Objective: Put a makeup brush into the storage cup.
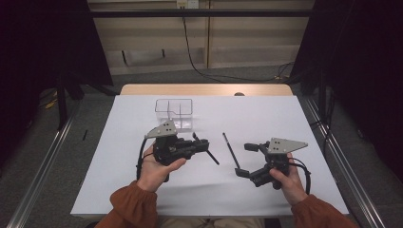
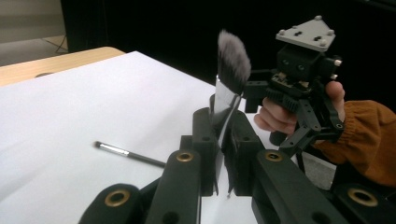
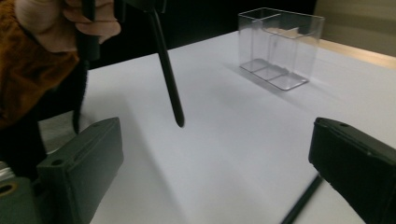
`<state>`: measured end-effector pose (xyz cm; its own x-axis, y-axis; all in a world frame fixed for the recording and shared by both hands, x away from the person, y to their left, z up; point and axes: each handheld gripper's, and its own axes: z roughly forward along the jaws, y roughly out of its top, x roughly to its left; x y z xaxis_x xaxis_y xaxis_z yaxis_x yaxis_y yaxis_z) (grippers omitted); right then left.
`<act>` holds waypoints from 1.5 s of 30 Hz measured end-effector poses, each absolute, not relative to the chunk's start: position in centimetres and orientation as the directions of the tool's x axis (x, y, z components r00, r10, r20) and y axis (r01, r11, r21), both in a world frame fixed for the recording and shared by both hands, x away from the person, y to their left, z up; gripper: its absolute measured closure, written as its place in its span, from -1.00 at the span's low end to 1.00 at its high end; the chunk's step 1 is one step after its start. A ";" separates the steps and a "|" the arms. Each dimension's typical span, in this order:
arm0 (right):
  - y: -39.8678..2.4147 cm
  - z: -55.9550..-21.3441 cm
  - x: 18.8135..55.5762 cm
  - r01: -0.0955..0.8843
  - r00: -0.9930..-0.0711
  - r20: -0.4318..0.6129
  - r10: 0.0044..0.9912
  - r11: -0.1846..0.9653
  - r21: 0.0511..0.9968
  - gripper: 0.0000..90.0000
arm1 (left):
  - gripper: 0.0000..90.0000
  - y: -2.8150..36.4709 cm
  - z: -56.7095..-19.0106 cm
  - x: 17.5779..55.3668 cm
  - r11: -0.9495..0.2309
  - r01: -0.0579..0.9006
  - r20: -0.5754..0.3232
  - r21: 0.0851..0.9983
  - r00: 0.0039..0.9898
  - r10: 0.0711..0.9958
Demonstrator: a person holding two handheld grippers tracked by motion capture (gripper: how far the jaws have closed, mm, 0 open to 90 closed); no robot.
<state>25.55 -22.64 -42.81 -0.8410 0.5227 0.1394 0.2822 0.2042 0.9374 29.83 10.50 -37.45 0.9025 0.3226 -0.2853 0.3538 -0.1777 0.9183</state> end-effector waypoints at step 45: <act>-30.1 -43.7 22.7 0.219 -0.611 0.073 0.788 0.081 0.972 -0.96 | 0.87 18.5 -36.8 31.1 -0.182 0.394 -0.258 0.901 0.824 0.504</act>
<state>22.69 -30.10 -43.65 -0.6113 0.7880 0.0726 0.2194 0.0807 0.9723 31.10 18.47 -36.77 0.8242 0.5038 -0.2585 0.3937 -0.1818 0.9011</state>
